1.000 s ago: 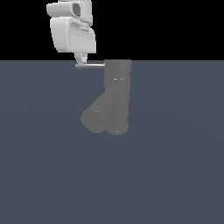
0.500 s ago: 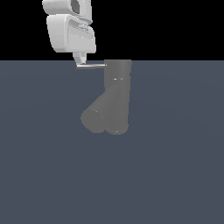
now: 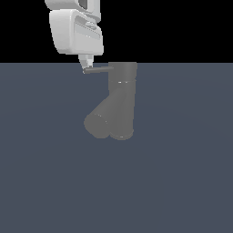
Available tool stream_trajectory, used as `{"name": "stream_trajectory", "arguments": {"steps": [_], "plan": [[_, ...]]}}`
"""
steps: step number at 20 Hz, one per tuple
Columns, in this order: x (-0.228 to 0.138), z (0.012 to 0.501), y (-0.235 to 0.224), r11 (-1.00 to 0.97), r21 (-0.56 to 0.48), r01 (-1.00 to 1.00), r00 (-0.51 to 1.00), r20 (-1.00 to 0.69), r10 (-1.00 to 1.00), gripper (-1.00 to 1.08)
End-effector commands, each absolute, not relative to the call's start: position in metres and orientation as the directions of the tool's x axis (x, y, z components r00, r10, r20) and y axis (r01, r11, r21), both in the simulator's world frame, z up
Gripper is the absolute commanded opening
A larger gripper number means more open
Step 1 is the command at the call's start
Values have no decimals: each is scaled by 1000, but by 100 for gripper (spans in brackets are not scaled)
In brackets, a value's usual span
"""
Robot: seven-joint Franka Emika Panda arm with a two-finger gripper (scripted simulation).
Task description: Turn on the faucet by rotating a designated handle.
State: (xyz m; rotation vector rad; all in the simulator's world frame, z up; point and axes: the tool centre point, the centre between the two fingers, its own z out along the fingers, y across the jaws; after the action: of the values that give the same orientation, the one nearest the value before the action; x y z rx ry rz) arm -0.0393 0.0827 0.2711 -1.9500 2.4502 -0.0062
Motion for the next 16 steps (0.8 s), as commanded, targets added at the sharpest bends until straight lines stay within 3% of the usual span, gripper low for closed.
{"name": "stream_trajectory", "arguments": {"steps": [1, 12, 16], "plan": [[-50, 271, 70, 236, -3, -972, -236, -1, -972, -100], [-84, 271, 49, 235, 0, -972, -235, 0, -972, -100], [-82, 271, 47, 223, -4, -975, -223, -1, -975, -100]]}}
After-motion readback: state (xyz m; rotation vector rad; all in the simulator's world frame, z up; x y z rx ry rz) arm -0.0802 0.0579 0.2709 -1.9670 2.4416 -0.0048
